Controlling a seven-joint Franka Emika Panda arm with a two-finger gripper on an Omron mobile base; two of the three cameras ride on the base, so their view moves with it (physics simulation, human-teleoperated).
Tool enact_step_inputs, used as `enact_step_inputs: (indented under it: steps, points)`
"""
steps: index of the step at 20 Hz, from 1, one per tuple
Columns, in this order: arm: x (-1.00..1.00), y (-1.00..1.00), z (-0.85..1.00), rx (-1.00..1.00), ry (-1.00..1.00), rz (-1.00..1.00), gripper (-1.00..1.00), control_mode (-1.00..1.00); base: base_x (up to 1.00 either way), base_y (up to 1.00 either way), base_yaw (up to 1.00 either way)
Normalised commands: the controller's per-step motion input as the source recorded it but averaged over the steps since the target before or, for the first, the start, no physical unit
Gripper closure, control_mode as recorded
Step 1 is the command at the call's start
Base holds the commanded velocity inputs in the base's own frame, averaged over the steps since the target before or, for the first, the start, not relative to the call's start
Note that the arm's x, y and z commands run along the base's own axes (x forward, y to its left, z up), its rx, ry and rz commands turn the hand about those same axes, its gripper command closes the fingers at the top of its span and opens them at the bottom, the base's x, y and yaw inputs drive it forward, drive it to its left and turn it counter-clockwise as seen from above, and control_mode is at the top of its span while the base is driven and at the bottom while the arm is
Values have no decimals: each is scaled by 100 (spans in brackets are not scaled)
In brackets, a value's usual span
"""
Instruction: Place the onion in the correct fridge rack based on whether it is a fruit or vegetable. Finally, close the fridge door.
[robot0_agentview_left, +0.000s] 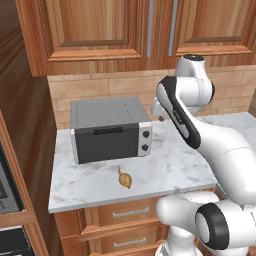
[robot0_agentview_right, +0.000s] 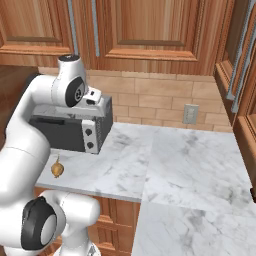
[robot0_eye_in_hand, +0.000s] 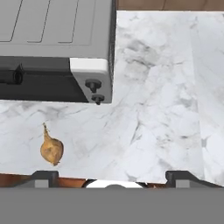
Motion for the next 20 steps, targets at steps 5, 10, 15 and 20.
enact_step_inputs:
  steps: [5, 10, 15, 20]
  points:
    - [-10, 66, -37, 2, 3, 0, -100, -100, 0, 0, 0]
    - [0, 63, -64, 0, 12, 2, -100, -100, 0, 0, 0]
    - [0, 62, -93, 0, 17, 2, -100, -100, 0, 0, 0]
    - [0, 33, -100, 0, 12, 1, -100, -100, 0, 0, 0]
